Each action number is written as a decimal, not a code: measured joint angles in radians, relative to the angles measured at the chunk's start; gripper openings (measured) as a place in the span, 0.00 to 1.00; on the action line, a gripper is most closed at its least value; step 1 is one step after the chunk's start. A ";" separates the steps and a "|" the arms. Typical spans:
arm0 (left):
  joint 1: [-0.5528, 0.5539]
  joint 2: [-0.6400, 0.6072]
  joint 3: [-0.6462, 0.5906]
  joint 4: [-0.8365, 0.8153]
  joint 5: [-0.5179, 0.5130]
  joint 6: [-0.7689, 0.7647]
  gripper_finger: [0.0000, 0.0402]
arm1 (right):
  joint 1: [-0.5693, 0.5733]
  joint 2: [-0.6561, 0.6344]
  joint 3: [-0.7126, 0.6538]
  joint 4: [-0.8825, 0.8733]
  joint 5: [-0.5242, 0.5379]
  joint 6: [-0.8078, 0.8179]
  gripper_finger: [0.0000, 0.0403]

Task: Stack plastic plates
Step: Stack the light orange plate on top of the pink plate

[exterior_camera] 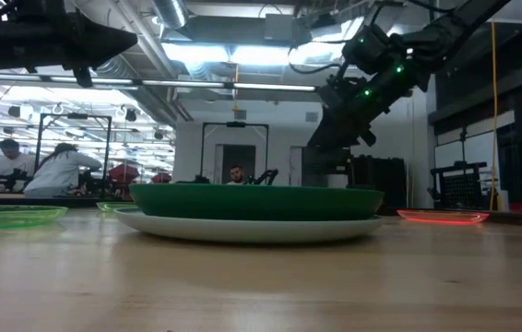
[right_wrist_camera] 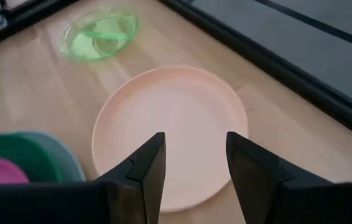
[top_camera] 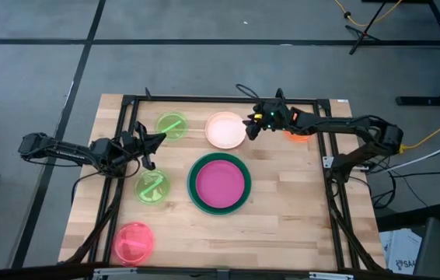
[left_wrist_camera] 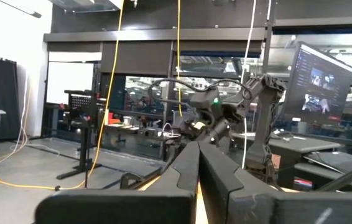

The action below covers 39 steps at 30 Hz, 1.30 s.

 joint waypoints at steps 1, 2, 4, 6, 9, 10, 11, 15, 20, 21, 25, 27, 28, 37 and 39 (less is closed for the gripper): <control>0.003 0.000 0.000 0.000 0.000 0.000 0.01 | -0.010 0.007 0.000 0.002 -0.010 0.001 0.39; 0.007 0.000 0.000 0.000 0.000 0.000 0.01 | -0.018 0.016 0.000 0.009 -0.028 0.001 0.39; 0.016 0.000 0.000 0.000 0.002 -0.002 0.01 | -0.029 0.040 0.010 0.023 -0.067 0.004 0.39; 0.024 0.000 0.000 0.000 0.007 -0.002 0.01 | -0.037 0.067 0.032 0.023 -0.096 0.005 0.39; 0.036 0.000 0.000 0.000 0.025 -0.004 0.01 | -0.042 0.114 0.075 0.019 -0.110 0.005 0.39; 0.039 0.000 0.000 0.000 0.030 -0.005 0.01 | -0.042 0.130 0.093 0.011 -0.110 0.005 0.39; 0.041 0.000 0.000 0.000 0.032 -0.006 0.01 | -0.042 0.146 0.111 0.003 -0.110 0.005 0.39; 0.043 0.000 0.000 0.000 0.033 -0.007 0.01 | -0.045 0.217 0.196 -0.076 -0.110 0.001 0.39; 0.043 0.000 0.000 0.000 0.033 -0.008 0.01 | -0.073 0.301 0.321 -0.280 -0.109 -0.016 0.39; 0.043 0.000 0.000 0.000 0.033 -0.008 0.01 | -0.078 0.316 0.338 -0.295 -0.103 -0.024 0.39; 0.043 0.000 0.000 0.000 0.033 -0.009 0.01 | -0.095 0.356 0.364 -0.292 -0.073 -0.030 0.39; 0.043 0.000 0.000 0.000 0.033 -0.011 0.01 | -0.105 0.377 0.364 -0.289 -0.065 -0.031 0.39; 0.043 0.000 0.000 0.000 0.033 -0.011 0.01 | -0.111 0.389 0.364 -0.295 -0.065 -0.031 0.39; 0.043 0.000 0.000 -0.001 0.033 -0.030 0.01 | -0.139 0.452 0.364 -0.327 -0.061 -0.041 0.39; 0.043 0.000 0.000 -0.001 0.033 -0.030 0.01 | -0.137 0.457 0.364 -0.330 -0.053 -0.045 0.39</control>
